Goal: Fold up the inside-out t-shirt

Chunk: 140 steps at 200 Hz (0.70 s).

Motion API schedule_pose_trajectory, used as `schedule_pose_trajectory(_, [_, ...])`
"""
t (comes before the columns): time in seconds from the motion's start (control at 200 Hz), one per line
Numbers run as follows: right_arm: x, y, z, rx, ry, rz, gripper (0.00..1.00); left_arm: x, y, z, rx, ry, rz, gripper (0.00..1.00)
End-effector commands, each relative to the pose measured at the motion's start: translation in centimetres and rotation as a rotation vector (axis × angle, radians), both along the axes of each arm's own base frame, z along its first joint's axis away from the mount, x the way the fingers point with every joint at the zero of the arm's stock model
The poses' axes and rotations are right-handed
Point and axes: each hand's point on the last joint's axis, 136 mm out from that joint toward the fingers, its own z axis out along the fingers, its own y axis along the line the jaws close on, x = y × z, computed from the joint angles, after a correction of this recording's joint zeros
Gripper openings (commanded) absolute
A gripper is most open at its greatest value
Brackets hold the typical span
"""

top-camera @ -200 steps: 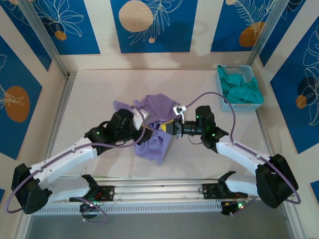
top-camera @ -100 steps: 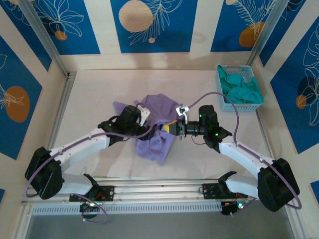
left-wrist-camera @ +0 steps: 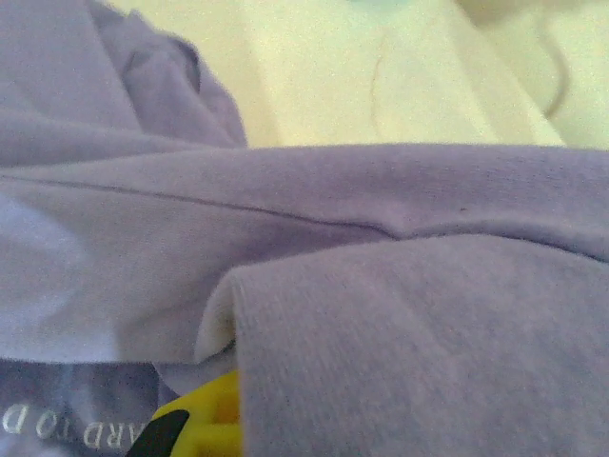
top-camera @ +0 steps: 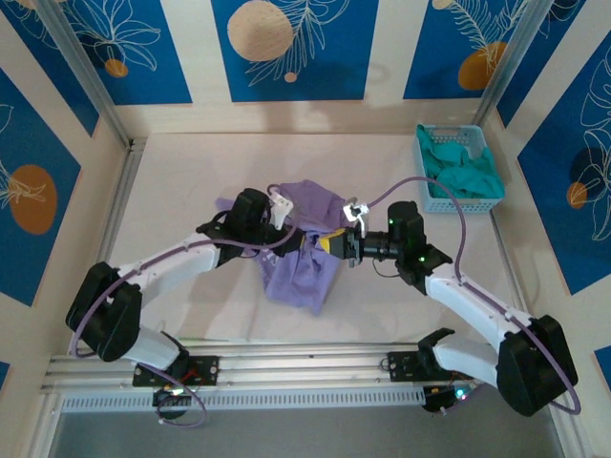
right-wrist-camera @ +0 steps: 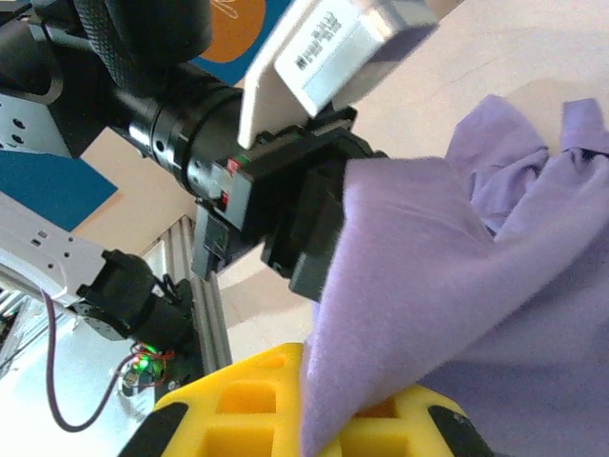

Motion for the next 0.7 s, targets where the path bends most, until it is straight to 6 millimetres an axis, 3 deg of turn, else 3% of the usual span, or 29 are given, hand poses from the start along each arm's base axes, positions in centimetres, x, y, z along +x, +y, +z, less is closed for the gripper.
schedule_pose_trajectory(0.0, [1.2, -1.6, -0.4, -0.108, -0.036, -0.129, 0.00, -1.3, -0.1, 5.2, -0.158, -0.056, -0.053, 0.00])
schedule_pose_trajectory(0.09, [1.9, -2.2, -0.2, -0.133, -0.043, -0.194, 0.00, -2.9, 0.2, 7.4, -0.214, -0.067, -0.093, 0.00])
schedule_pose_trajectory(0.365, [2.9, -2.8, 0.1, -0.155, 0.007, -0.269, 0.01, -7.3, 0.0, 11.2, -0.362, -0.048, -0.275, 0.00])
schedule_pose_trajectory(0.555, [4.2, -4.5, -2.8, -0.329, 0.137, -0.373, 0.18, -7.9, -0.1, 12.7, -0.424, -0.065, -0.331, 0.00])
schedule_pose_trajectory(0.695, [3.5, -4.9, -2.4, -0.356, 0.118, -0.361, 0.31, -7.2, 0.4, 12.0, -0.393, -0.080, -0.305, 0.00])
